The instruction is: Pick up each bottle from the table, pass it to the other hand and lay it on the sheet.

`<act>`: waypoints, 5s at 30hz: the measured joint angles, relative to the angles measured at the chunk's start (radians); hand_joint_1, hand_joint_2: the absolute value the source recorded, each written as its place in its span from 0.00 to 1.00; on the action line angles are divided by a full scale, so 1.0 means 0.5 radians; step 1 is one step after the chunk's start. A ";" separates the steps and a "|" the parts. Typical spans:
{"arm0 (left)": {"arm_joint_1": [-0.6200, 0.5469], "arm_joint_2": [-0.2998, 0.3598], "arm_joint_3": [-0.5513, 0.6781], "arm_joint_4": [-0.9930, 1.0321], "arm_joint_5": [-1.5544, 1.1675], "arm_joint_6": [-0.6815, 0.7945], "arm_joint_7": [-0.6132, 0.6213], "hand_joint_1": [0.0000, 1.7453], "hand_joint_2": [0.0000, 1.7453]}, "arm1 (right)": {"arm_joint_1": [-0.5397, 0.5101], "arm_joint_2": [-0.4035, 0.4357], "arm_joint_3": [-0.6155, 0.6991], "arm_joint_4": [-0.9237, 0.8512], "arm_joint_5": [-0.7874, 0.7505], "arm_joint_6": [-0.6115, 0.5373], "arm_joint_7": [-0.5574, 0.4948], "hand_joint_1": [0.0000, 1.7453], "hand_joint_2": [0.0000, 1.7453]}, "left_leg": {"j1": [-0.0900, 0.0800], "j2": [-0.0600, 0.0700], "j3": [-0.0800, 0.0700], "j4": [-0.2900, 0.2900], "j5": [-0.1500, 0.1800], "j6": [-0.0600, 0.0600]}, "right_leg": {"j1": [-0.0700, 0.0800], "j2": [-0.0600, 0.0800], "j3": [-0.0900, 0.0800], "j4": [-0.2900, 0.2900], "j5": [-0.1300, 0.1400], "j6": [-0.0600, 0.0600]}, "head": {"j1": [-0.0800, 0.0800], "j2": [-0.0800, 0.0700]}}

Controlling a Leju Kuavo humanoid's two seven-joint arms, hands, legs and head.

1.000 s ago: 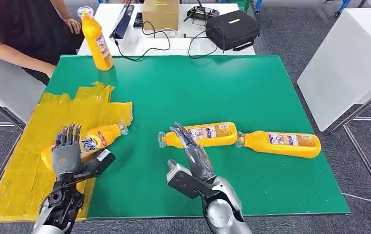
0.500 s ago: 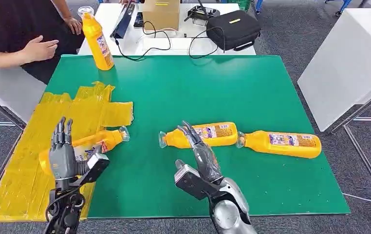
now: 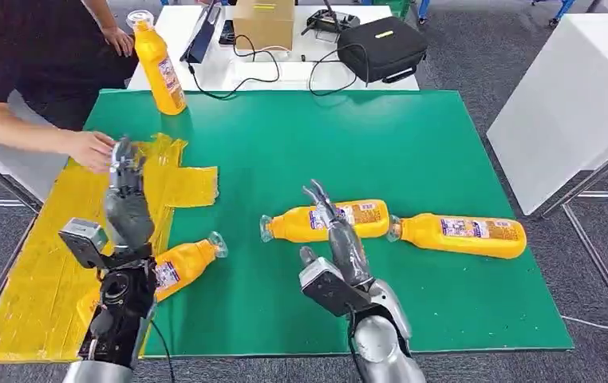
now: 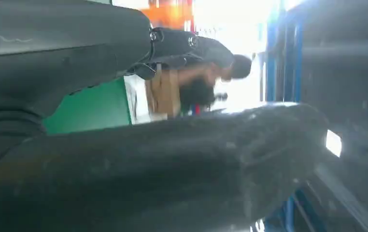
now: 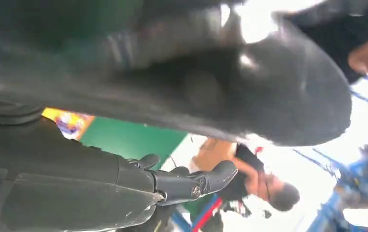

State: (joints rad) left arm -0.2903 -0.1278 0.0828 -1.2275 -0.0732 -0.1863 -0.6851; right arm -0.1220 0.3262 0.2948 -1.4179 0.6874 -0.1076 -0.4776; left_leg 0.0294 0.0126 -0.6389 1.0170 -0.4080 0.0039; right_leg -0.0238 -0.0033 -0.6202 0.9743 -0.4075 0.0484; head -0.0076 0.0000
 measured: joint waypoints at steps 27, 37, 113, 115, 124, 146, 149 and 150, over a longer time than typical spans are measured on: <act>0.246 -0.117 -0.313 -0.108 0.139 -0.465 0.012 0.00 0.00 | -0.032 0.046 0.128 -0.188 -0.082 -0.128 -0.038 0.00 0.00 | 0.001 -0.001 -0.002 0.000 -0.001 -0.001 | 0.001 0.000 -0.001 0.000 -0.002 0.000 | 0.000 0.000; 0.373 -0.117 -0.346 -0.327 0.066 -0.358 0.018 0.00 0.00 | -0.028 0.041 0.151 -0.217 -0.047 -0.088 0.025 0.00 0.00 | 0.001 -0.001 -0.002 0.000 -0.002 -0.002 | 0.001 0.000 -0.001 0.000 -0.003 0.000 | 0.000 0.000; 0.402 -0.117 -0.364 -0.383 0.066 -0.356 0.018 0.00 0.00 | -0.027 0.041 0.151 -0.222 -0.047 -0.088 0.031 0.00 0.00 | 0.001 -0.001 -0.003 0.000 -0.002 -0.002 | 0.001 0.000 -0.001 0.000 -0.003 0.000 | 0.000 0.000; 0.402 -0.117 -0.364 -0.383 0.066 -0.356 0.018 0.00 0.00 | -0.027 0.041 0.151 -0.222 -0.047 -0.088 0.031 0.00 0.00 | 0.001 -0.001 -0.003 0.000 -0.002 -0.002 | 0.001 0.000 -0.001 0.000 -0.003 0.000 | 0.000 0.000; 0.402 -0.117 -0.365 -0.383 0.066 -0.356 0.018 0.00 0.00 | -0.027 0.041 0.151 -0.222 -0.047 -0.089 0.031 0.00 0.00 | 0.001 -0.001 -0.003 0.000 -0.002 -0.002 | 0.001 0.000 -0.001 0.000 -0.003 0.000 | 0.000 0.000; 0.402 -0.117 -0.365 -0.383 0.066 -0.356 0.018 0.00 0.00 | -0.027 0.041 0.151 -0.222 -0.047 -0.089 0.031 0.00 0.00 | 0.001 -0.001 -0.003 0.000 -0.002 -0.002 | 0.001 0.000 -0.001 0.000 -0.003 0.000 | 0.000 0.000; 0.402 -0.117 -0.365 -0.383 0.066 -0.356 0.018 0.00 0.00 | -0.027 0.041 0.151 -0.222 -0.047 -0.089 0.031 0.00 0.00 | 0.001 -0.001 -0.003 0.000 -0.002 -0.002 | 0.001 0.000 -0.001 0.000 -0.003 0.000 | 0.000 0.000; 0.402 -0.117 -0.365 -0.383 0.066 -0.356 0.018 0.00 0.00 | -0.027 0.041 0.151 -0.222 -0.047 -0.089 0.031 0.00 0.00 | 0.001 -0.001 -0.003 0.000 -0.002 -0.002 | 0.001 0.000 -0.001 0.000 -0.003 0.000 | 0.000 0.000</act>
State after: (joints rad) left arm -0.0894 -0.1862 -0.0996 -1.4191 -0.0404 -0.3643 -0.6764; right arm -0.1356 0.3468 0.3704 -1.5290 0.6642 -0.1522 -0.4624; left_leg 0.0298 0.0120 -0.6402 1.0171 -0.4090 0.0031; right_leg -0.0235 -0.0035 -0.6209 0.9743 -0.4088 0.0483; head -0.0076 0.0000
